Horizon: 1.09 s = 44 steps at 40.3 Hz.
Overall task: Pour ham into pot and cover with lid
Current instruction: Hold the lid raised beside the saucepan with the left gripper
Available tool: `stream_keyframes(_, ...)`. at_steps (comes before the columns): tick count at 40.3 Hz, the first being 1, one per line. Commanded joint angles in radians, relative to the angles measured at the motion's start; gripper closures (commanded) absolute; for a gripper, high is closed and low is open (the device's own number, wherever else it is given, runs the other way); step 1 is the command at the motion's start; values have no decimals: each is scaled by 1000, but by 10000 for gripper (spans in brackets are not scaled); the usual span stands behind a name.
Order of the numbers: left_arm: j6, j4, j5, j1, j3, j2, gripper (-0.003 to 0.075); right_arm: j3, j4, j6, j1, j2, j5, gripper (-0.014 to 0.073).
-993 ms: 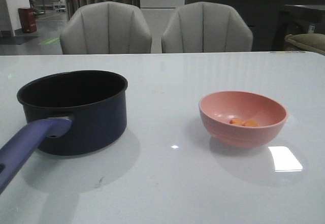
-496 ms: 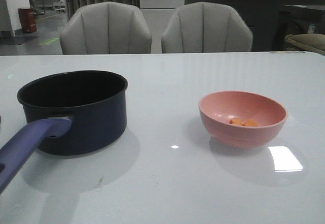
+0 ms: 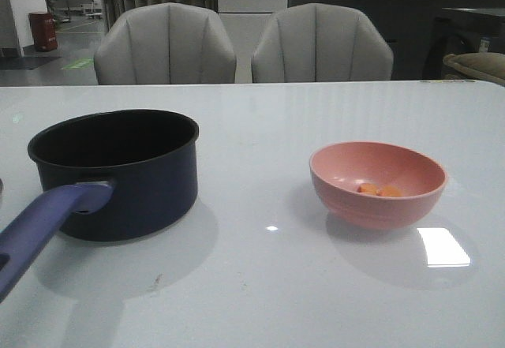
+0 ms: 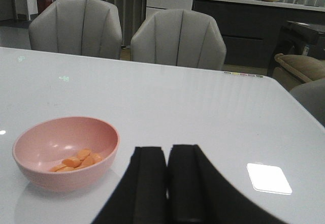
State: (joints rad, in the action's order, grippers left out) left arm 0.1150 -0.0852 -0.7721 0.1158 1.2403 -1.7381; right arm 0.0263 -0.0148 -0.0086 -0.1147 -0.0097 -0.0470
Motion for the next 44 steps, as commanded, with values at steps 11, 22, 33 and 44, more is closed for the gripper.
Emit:
stream_keyframes(11,6,-55,258,-68,-214,377,45,-4,-10,-4,5,-21,84,448)
stream_keyframes(22,6,-86,424,-166,-445,656,45,-4,-10,-4,5,-21,84,448)
stream_keyframes(33,6,-158,504,-224,-615,969,45,-4,-9,-4,5,-21,84,448)
stream_keyframes(44,6,-147,559,-333,-747,1215,45,-4,-9,-4,5,-20,84,448)
